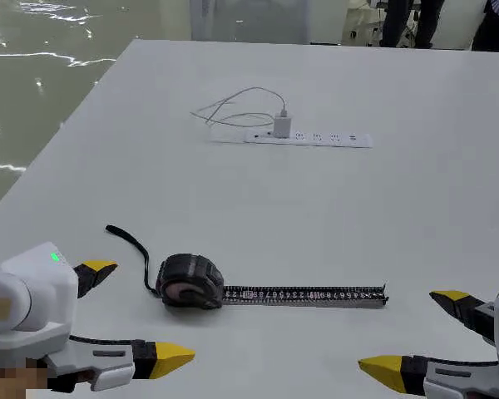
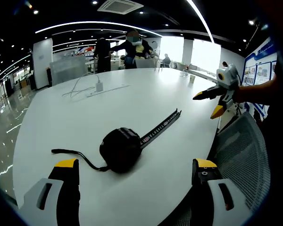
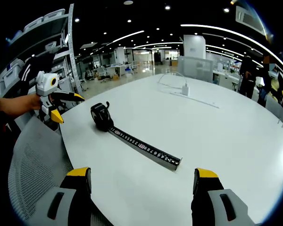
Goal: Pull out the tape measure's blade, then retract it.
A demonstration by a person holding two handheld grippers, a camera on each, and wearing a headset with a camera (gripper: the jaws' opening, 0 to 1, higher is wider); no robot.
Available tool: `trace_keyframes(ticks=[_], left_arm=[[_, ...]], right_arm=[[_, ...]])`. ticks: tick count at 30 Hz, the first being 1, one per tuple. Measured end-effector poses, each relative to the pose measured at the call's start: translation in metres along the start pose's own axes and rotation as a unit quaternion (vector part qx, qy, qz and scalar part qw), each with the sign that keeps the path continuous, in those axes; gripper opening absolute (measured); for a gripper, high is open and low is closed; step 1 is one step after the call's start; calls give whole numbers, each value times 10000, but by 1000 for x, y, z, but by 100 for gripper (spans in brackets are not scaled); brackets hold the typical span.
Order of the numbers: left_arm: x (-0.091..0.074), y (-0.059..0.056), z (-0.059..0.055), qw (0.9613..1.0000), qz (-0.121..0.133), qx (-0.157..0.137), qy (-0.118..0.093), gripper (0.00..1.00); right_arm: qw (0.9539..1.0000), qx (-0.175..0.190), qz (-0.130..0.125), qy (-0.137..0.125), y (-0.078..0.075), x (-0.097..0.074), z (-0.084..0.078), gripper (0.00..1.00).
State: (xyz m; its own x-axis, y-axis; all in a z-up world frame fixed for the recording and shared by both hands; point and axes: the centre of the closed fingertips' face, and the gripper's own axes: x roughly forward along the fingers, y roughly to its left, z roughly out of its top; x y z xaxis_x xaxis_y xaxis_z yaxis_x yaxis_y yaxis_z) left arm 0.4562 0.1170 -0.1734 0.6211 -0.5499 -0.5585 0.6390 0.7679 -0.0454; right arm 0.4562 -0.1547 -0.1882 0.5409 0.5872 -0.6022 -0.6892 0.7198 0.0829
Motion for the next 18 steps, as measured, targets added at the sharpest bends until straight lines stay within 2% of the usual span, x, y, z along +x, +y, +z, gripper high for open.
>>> trace_keyframes(ticks=[9,18], left_arm=[[-3,-2,1,10000,14,-35,-36,97],[-9,-6,-4,9999,37,-144,-34,98]], right_arm=[[9999,38,-79,-50,-2,-6,1,89],[9998,85,-134,-71,-2,-13,-1,90]])
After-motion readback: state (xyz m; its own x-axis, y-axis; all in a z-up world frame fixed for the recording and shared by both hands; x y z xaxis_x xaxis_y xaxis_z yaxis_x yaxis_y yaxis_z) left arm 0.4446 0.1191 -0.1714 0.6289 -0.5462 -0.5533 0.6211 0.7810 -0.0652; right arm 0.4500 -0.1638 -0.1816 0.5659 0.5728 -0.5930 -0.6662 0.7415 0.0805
